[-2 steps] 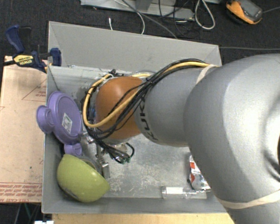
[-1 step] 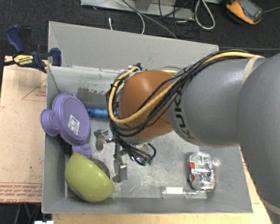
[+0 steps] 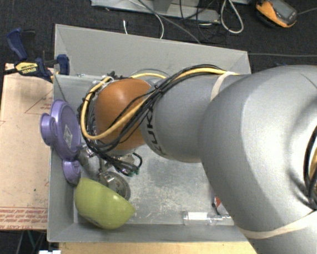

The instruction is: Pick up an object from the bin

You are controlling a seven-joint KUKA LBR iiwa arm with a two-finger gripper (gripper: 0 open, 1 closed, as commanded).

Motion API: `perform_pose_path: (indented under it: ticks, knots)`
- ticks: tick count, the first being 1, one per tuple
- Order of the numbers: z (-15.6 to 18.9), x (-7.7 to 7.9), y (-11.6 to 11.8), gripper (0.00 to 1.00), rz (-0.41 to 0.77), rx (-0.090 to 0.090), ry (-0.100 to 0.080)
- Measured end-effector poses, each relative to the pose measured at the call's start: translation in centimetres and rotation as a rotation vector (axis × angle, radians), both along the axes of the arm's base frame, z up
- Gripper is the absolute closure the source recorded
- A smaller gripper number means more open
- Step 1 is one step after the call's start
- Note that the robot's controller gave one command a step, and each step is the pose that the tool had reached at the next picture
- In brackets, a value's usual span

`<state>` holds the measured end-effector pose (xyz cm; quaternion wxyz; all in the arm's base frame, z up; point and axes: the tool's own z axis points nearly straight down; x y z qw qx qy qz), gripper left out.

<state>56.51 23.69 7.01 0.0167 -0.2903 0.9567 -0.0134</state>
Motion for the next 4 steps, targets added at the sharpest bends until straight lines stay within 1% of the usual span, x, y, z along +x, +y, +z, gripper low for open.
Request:
perform_pose_path:
  ticks: [1,2,3,4]
  knots:
    - [3.9,-5.7,-0.7,0.0,-0.039,0.013,-0.001]
    - [0.8,-4.2,1.2,0.0,0.15,-0.006,-0.006]
    - [0.1,-4.8,1.6,1.0,0.158,-0.001,0.003]
    - [0.1,-4.8,1.6,1.0,0.158,0.0,0.003]
